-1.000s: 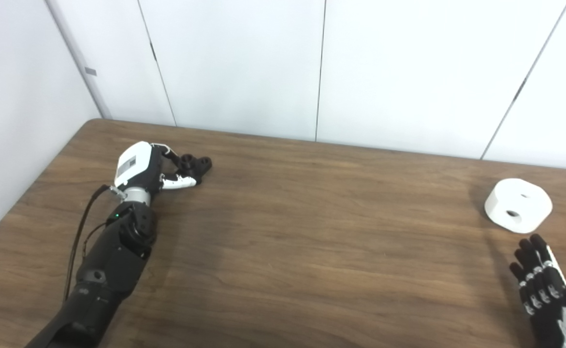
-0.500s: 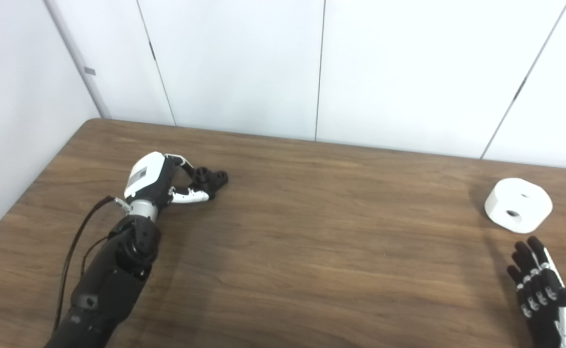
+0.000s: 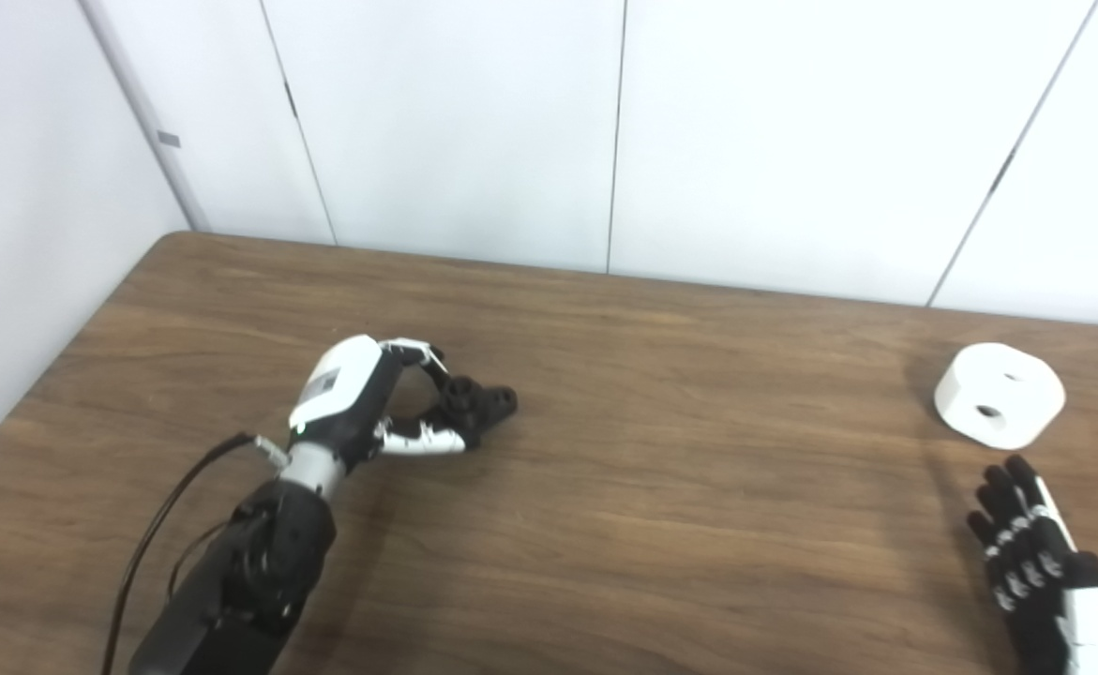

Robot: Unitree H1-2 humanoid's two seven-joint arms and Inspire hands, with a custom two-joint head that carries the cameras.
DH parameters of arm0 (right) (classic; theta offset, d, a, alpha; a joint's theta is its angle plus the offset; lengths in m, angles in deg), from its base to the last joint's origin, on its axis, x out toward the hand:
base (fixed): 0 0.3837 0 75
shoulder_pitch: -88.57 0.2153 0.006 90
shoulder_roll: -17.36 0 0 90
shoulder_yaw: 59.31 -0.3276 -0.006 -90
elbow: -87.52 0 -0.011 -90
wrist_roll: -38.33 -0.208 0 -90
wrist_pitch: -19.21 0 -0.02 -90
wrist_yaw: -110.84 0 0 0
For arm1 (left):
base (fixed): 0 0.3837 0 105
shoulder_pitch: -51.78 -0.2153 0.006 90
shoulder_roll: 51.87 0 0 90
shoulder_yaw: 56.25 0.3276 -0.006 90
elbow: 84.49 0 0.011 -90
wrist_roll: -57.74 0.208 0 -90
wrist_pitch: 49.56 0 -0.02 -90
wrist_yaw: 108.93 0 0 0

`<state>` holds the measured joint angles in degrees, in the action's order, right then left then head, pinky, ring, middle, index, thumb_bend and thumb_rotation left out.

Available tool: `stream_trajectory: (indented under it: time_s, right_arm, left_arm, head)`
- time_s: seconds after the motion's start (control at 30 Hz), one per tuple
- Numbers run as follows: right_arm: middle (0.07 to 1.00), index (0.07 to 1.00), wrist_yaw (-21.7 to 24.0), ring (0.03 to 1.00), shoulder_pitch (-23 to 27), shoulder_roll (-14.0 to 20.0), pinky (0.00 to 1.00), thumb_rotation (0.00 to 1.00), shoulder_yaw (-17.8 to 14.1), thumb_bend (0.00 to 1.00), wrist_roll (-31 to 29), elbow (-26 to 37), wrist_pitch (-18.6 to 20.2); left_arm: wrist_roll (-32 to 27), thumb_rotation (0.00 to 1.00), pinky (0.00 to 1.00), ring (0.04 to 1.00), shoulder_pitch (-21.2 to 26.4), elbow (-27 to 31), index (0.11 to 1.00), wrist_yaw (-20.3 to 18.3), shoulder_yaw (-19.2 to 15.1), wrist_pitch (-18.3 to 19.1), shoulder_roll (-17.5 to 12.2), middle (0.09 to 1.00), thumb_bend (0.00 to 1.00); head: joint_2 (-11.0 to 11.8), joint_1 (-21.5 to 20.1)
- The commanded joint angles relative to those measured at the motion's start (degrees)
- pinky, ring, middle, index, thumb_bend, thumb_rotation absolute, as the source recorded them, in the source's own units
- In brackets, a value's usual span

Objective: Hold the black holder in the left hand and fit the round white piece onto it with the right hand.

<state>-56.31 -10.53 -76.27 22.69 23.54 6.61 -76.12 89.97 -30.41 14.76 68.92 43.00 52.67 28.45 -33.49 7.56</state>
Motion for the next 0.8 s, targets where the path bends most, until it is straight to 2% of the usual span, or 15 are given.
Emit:
stream_trajectory:
  time_s: [0.0, 0.13, 0.2, 0.27, 0.5, 0.77]
  right_arm:
    - [0.968, 1.000, -0.6, 1.000, 0.0, -1.2, 1.00, 0.93, 0.6, 0.69, 0.2, 0.0, -1.7]
    - [0.973, 1.000, -0.4, 1.000, 0.4, -1.7, 1.00, 0.95, 1.2, 0.67, 1.2, -0.3, -2.5]
    - [0.974, 1.000, -0.8, 1.000, 0.5, -2.0, 1.00, 0.96, 1.4, 0.67, 1.8, -0.1, -2.4]
    - [0.977, 1.000, -1.0, 1.000, 0.5, -2.3, 1.00, 0.95, 1.6, 0.68, 2.4, 0.2, -2.2]
    - [0.977, 1.000, -3.1, 1.000, 0.2, -3.5, 1.00, 0.94, 2.8, 0.70, 4.0, 3.6, 0.8]
    - [0.991, 1.000, -4.1, 1.000, 0.4, -3.7, 1.00, 0.96, 3.8, 0.70, 4.4, 5.5, 2.9]
  left_arm:
    - [1.9, 0.05, 0.88, 0.880, -1.0, 3.1, 0.486, 0.2, 1.3, -3.1, 0.4, 0.793, 0.52]
    - [4.3, 0.06, 0.86, 0.886, -3.9, 5.0, 0.486, -0.3, 4.3, -5.6, 1.9, 0.802, 0.52]
    - [5.6, 0.06, 0.88, 0.881, -5.0, 5.6, 0.486, -0.3, 5.6, -6.8, 2.8, 0.800, 0.52]
    - [6.1, 0.06, 0.95, 0.887, -6.0, 6.0, 0.486, -0.6, 6.5, -7.8, 3.7, 0.800, 0.52]
    - [10.5, 0.05, 0.94, 0.865, -9.5, 6.8, 0.485, -0.8, 10.9, -12.9, 5.6, 0.781, 0.52]
    - [13.0, 0.06, 0.94, 0.874, -10.9, 7.2, 0.486, -2.7, 13.3, -14.6, 7.2, 0.784, 0.52]
  head:
    - [-0.4, -0.9]
    - [-1.1, -2.7]
    - [-1.5, -3.7]
    - [-2.0, -4.6]
    - [-4.1, -7.2]
    - [-5.9, -8.2]
